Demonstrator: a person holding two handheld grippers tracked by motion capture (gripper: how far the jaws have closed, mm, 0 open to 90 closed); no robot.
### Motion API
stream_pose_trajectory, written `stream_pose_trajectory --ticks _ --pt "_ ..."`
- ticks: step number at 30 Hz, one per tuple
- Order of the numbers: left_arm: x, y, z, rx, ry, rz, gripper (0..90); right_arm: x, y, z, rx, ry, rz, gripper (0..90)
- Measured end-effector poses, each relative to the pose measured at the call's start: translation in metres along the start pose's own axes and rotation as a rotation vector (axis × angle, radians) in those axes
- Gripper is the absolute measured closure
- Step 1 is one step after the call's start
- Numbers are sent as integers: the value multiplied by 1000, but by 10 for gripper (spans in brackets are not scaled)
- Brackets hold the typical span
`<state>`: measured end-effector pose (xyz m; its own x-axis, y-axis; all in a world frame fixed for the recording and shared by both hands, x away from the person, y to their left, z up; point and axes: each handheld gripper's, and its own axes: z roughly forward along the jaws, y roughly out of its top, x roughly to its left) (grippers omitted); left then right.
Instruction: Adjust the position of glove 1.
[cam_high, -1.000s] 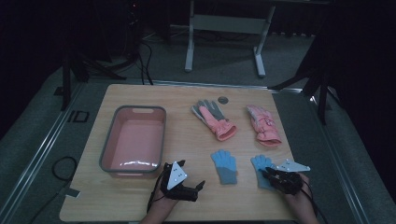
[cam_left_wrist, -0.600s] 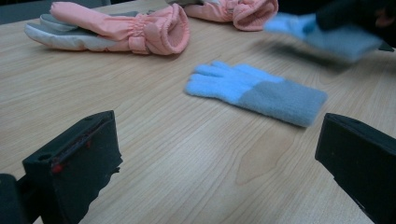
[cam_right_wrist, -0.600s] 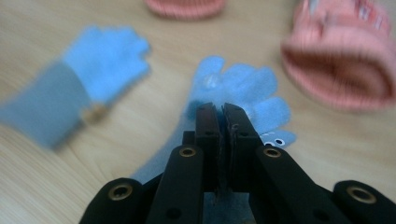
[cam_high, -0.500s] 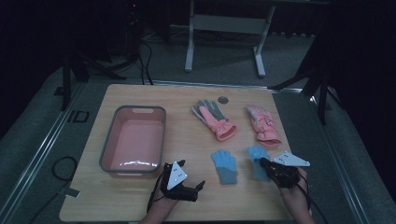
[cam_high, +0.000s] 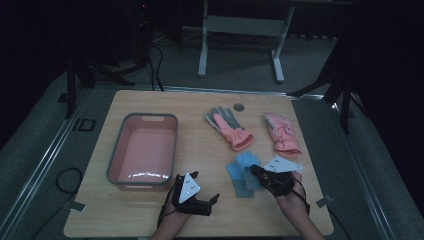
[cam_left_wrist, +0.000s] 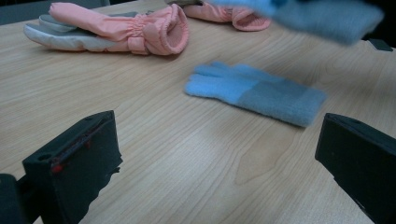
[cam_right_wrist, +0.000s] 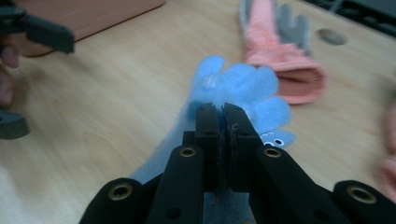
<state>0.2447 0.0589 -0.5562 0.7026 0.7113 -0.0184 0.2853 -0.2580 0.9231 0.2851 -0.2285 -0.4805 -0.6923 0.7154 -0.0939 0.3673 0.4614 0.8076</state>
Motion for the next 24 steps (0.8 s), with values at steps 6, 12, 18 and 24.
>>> stream_pose_trajectory --ticks 6,12,18,24 --pt "0 0 0 2 -1 3 0 7 -7 21 41 43 -1 854" --pt "0 0 0 4 0 1 0 11 -17 37 81 53 -2 852" --pt "0 0 0 4 0 2 0 13 -21 46 103 49 -9 851" --pt "0 0 0 4 0 0 0 10 -26 52 120 57 -5 844"
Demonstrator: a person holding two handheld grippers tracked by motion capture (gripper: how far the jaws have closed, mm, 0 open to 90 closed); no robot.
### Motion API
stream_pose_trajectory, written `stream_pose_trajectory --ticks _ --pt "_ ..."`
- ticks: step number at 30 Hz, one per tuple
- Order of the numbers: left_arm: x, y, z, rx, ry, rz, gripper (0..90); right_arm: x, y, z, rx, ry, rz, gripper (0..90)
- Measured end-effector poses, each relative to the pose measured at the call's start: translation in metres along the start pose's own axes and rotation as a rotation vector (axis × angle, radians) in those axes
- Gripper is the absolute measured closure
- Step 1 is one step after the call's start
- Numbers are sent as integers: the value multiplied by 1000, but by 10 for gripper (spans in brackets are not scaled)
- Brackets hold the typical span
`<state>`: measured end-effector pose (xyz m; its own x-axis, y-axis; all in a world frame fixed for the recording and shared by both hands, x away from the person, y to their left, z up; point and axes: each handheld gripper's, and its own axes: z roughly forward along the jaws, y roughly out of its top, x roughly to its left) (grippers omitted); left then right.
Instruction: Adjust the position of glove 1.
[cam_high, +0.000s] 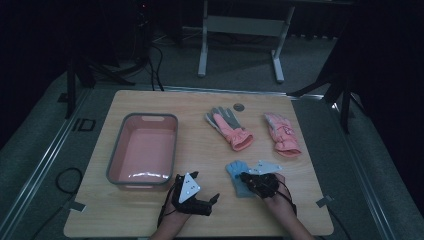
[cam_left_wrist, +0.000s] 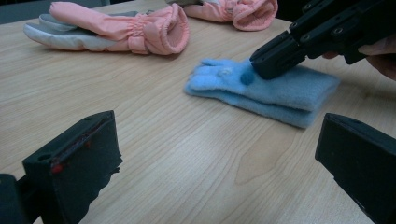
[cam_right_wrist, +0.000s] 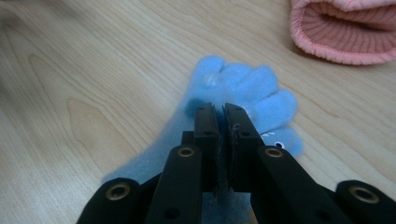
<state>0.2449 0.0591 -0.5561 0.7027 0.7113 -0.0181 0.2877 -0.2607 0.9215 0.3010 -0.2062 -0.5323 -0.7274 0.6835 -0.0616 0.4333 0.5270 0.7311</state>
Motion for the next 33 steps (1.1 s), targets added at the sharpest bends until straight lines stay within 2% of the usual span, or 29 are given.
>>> stream_pose_trajectory --ticks 4,9,17,18,19,22,24,25,27,28,29,30,31,33 --pt "0 0 1 8 -4 -1 0 -2 -3 4 8 22 3 830" --pt "1 0 1 10 -2 -11 0 -1 -6 8 15 19 1 823" --pt "0 1 2 5 -2 -5 0 -5 0 -5 -35 27 16 717" --pt "-4 3 3 25 -5 28 0 -6 0 -7 -47 33 19 677" --pt "-5 5 4 25 -4 39 0 -10 3 -15 -96 33 29 561" --pt "-9 11 3 0 -3 42 0 -14 5 -22 -132 24 38 384" --pt "-10 14 2 -10 0 45 1 -19 5 -24 -149 79 54 211" --pt "-11 16 2 -5 6 48 1 -22 5 -23 -154 96 69 162" --pt "-12 19 3 17 -6 46 4 -27 5 -23 -148 149 89 119" --pt "-12 21 3 27 -31 45 11 -28 4 -23 -151 147 93 124" --pt "-12 21 3 27 -31 45 11 -28 4 -23 -151 147 93 124" --pt "-15 23 5 49 -62 66 11 -30 3 -24 -158 137 106 135" --pt "-16 24 5 56 -73 79 11 -35 2 -25 -166 137 116 139" --pt "-20 27 8 84 -126 112 11 -39 1 -27 -201 128 111 139"
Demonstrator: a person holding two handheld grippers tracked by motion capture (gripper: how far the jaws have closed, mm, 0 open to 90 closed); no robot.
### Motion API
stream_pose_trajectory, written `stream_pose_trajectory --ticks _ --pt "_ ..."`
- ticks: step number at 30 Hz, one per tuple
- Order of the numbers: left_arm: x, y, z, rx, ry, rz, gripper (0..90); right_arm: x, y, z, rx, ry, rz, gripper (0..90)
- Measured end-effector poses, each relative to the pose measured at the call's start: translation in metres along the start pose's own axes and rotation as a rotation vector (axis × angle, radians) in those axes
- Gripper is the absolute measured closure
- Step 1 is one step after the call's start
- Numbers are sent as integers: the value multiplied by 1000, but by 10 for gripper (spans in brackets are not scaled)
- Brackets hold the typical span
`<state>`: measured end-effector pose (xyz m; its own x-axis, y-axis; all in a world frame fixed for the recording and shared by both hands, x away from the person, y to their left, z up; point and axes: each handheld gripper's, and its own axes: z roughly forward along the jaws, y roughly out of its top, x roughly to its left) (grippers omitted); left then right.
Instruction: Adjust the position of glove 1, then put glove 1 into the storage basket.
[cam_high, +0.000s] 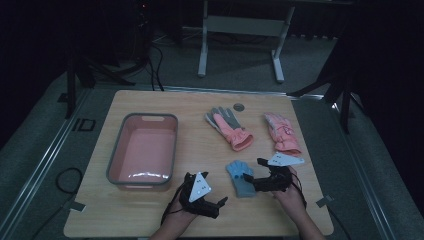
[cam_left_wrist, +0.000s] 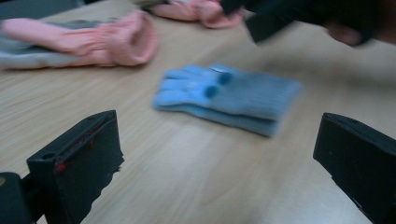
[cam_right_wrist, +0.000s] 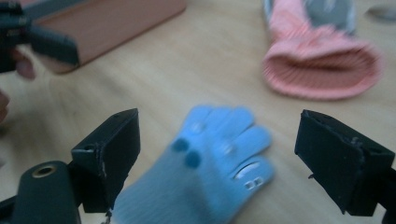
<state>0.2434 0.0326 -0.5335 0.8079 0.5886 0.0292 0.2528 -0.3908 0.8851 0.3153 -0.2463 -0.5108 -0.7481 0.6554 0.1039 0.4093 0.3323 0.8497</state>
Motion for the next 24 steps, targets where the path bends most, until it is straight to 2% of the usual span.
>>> stream_pose_trajectory --ticks 4,6,7,9,11,13,15,16,17,20,22,24 --pt "-7 9 6 24 -86 35 11 -7 1 -6 -26 3 0 139" --pt "-8 14 13 33 -133 34 11 -10 2 -8 -25 -7 2 138" --pt "-9 16 15 34 -139 44 11 -13 2 -10 -24 -5 26 133" --pt "-10 22 19 33 -142 75 12 -17 3 -13 -34 -1 37 130" --pt "-11 27 22 21 -139 108 74 -21 3 -14 -32 -10 43 130" --pt "-12 33 29 32 -159 147 85 -26 5 -15 -22 -5 64 129" --pt "-13 36 32 29 -165 160 111 -28 6 -15 -12 -7 68 128" --pt "-13 38 35 19 -186 168 152 -30 7 -14 -3 -9 76 109" --pt "-13 38 38 24 -196 182 152 -31 9 -12 2 -35 81 111" --pt "-17 38 48 41 -226 250 194 -35 11 -9 5 -10 105 108" --pt "-18 36 54 64 -245 275 222 -38 12 -5 12 9 113 108" --pt "-19 35 61 94 -241 298 233 -40 14 1 17 7 128 111"
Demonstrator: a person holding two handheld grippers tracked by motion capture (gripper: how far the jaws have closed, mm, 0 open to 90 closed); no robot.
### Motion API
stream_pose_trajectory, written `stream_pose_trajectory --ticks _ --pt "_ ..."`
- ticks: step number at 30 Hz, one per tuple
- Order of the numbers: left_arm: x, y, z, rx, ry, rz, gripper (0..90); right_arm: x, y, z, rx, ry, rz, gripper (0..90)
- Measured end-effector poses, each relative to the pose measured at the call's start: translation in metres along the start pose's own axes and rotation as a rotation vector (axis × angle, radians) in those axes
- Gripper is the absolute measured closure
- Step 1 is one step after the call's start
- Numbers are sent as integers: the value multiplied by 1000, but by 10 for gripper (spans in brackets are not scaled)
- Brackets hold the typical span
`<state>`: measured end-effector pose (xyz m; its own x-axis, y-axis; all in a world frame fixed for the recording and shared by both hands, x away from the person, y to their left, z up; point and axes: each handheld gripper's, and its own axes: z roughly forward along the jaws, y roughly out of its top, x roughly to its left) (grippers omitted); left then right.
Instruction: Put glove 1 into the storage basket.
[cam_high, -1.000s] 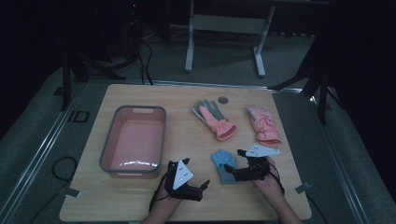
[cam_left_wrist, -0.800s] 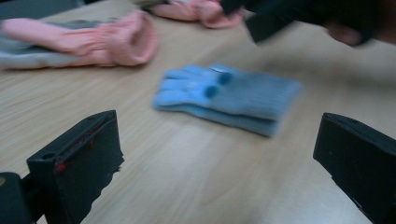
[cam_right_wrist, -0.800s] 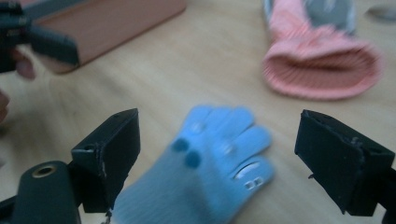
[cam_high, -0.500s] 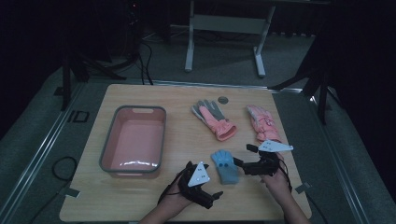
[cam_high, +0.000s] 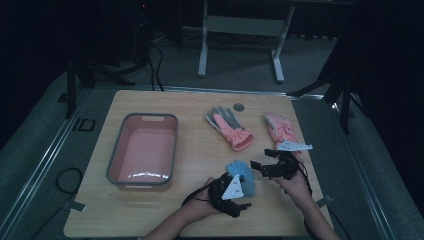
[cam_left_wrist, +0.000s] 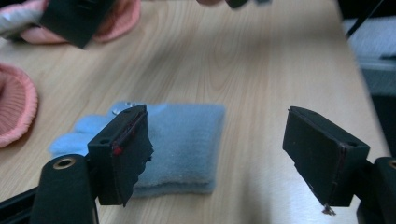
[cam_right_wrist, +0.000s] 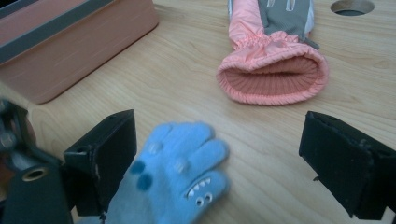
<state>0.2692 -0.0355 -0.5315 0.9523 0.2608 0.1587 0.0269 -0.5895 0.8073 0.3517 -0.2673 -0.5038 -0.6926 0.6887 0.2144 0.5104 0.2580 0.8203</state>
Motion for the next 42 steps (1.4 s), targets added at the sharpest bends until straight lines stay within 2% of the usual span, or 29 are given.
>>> stream_pose_trajectory --ticks 2,3,4,7,9,12,13,18,20,23,25,26,30,35,38,42 --pt "1 -1 3 9 -7 -1 270 -1 1 3 5 11 2 129" --pt "3 -2 8 34 -6 13 270 -3 2 7 12 16 5 133" --pt "4 -2 10 42 -7 9 293 -3 3 15 32 22 7 162" --pt "5 -4 14 92 9 37 366 -3 1 25 55 8 10 210" --pt "4 -4 17 118 -6 58 388 -4 -2 32 76 -2 31 256" --pt "3 -4 19 144 -4 76 419 -4 -7 40 113 14 59 296" --pt "3 -4 20 148 2 72 441 -3 -8 44 128 24 69 299" --pt "6 -2 21 184 7 65 567 1 -16 58 193 10 68 319" --pt "7 -2 20 189 8 60 603 3 -19 61 197 18 69 330" --pt "6 -5 20 184 15 44 620 8 -21 60 201 7 31 357" --pt "6 -5 19 183 18 21 638 15 -23 60 207 -9 -30 403" --pt "6 -5 19 186 21 18 646 18 -23 60 213 -13 -51 453" --pt "6 -3 18 197 18 5 688 25 -23 60 237 28 -99 671" --pt "10 -2 16 199 -9 -35 770 26 -23 62 238 50 -99 786" --pt "13 -2 14 200 -16 -48 791 23 -23 60 224 56 -83 808" --pt "14 -1 12 203 -2 -50 805 22 -21 59 215 52 -63 820"
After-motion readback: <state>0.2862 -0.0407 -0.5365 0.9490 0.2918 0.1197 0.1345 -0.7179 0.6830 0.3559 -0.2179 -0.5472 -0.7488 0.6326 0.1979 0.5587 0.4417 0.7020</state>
